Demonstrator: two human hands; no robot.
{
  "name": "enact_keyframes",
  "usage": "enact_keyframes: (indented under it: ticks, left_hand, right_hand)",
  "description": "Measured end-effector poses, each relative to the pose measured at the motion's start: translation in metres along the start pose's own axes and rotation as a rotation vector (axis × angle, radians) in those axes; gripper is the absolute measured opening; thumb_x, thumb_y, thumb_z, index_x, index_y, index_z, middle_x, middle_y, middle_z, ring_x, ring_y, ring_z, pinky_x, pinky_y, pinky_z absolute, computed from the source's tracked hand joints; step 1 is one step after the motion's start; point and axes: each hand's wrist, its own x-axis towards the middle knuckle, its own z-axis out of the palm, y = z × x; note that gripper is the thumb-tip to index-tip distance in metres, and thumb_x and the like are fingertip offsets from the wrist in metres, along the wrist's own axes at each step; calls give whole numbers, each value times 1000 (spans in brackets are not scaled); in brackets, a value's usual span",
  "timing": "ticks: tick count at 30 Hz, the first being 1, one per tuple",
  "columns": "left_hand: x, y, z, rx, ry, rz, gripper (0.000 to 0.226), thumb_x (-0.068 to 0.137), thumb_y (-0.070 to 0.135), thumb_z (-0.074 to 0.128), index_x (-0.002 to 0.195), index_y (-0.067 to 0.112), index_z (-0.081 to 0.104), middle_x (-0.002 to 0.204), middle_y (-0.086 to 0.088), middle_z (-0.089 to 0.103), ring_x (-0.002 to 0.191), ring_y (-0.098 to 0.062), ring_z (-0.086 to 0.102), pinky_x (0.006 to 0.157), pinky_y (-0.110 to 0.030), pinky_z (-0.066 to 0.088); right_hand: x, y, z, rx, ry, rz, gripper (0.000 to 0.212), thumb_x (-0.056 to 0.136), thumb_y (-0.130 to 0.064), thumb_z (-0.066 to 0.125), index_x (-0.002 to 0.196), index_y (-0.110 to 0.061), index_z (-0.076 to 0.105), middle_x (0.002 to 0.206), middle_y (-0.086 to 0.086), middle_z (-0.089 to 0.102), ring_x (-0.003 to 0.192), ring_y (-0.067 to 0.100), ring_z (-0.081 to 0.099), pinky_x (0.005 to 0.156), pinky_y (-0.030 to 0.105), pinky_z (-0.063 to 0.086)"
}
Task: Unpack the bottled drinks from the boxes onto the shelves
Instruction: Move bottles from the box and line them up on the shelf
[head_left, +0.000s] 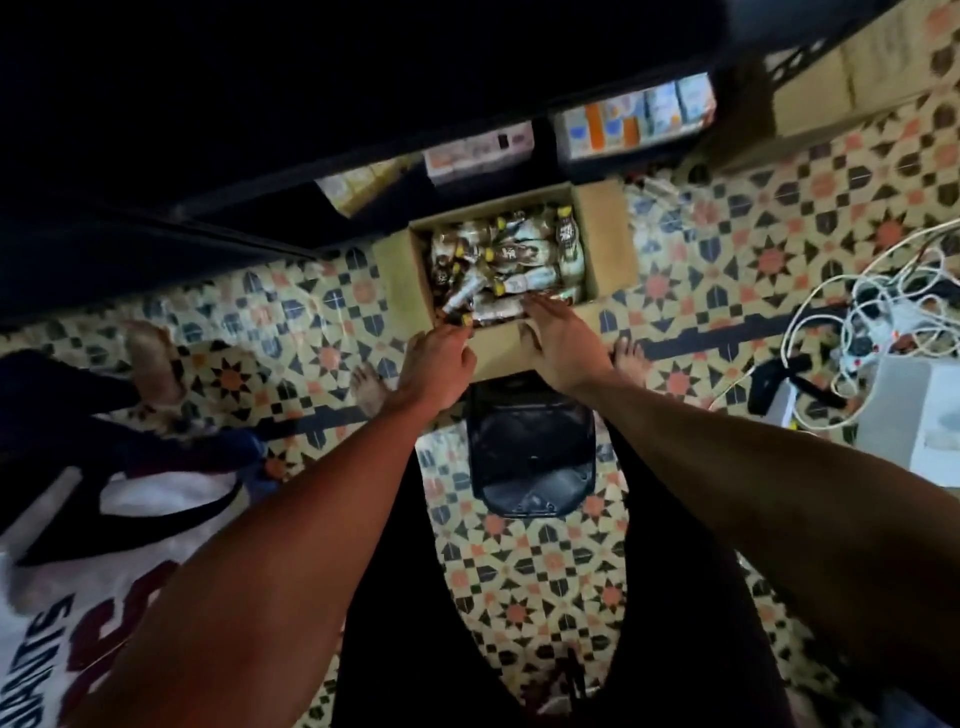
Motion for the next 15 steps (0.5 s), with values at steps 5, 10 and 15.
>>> enact_keyframes:
  ticks: [5,10,15]
  left_hand:
    - [59,-26,54,7,-49,-37,38,100,22,45,136,12,55,134,-11,58,119,-31,57,104,-42,41]
    - [118,-60,97,-36,-77,-126,36,99,24,46,132,15,57,133,-12,59,118,-31,57,101,-42,44]
    - [172,-95,136,-83,-119,-197,37,100,24,46,133,13,57,129,-17,59,114,-35,59,96,-44,50]
  right_hand:
    - [51,51,58,-13,-121,85,41,104,-31,46,141,-14,52,136,18,57,116,37,58,91,40,51]
    - [101,89,103,-6,-234,121,42,104,-27,43,143,-16,51,135,19,59,117,38,60,92,41,52]
    - [158,116,141,8,-287,74,45,100,-16,46,143,-26,54,137,15,60,114,34,63,88,35,50]
